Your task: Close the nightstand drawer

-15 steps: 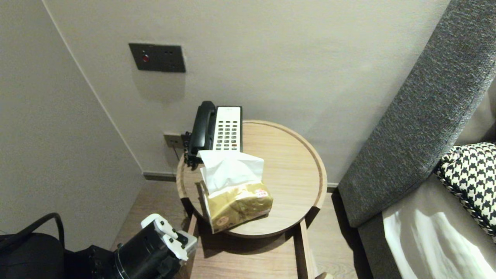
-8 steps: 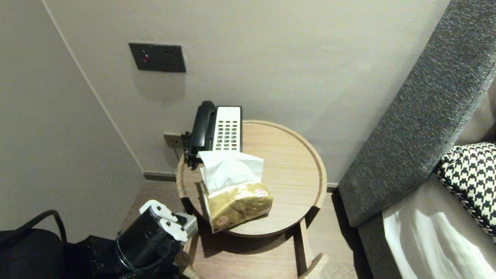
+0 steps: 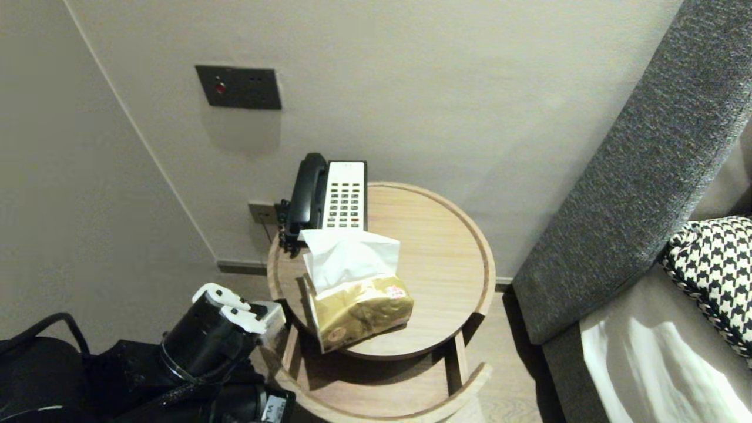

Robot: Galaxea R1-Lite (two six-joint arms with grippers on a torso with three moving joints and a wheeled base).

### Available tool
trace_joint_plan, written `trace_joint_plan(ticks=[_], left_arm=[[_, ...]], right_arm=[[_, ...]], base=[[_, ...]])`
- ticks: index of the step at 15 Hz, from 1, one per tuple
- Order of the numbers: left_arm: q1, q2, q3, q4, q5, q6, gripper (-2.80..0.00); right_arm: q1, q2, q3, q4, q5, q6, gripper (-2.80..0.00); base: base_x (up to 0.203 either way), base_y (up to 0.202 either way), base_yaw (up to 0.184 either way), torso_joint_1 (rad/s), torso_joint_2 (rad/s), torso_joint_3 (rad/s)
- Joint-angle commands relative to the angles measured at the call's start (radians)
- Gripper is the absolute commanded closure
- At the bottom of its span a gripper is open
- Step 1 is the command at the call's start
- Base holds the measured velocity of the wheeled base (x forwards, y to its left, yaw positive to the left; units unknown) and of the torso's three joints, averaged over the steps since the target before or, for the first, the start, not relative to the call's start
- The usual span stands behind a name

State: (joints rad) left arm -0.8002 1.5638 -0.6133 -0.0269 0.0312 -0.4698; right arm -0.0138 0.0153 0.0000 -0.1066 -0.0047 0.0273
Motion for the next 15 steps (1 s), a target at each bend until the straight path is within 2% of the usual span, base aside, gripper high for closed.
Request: trace_joint_plan(ticks=[1, 6, 15], left_arm=[[0.044, 0.000, 0.006, -0.016, -0.008, -0.003, 0.00], [0.131, -0.007, 0.008, -0.087, -0.014, -0.016, 0.00], [0.151, 0.039, -0.013, -0.182, -0.017, -0.045, 0.00]], right_arm=[[0.000, 0.002, 0.040, -0.001, 0.000, 0.000, 0.00], [0.000, 0.002, 0.040, -0.001, 0.000, 0.000, 0.00], [0.000, 0.002, 0.040, -0.001, 0.000, 0.000, 0.00]], base=[[0.000, 0.000, 0.000, 0.000, 0.00, 0.000], [0.000, 0.000, 0.000, 0.000, 0.00, 0.000], [0.000, 0.000, 0.000, 0.000, 0.00, 0.000]])
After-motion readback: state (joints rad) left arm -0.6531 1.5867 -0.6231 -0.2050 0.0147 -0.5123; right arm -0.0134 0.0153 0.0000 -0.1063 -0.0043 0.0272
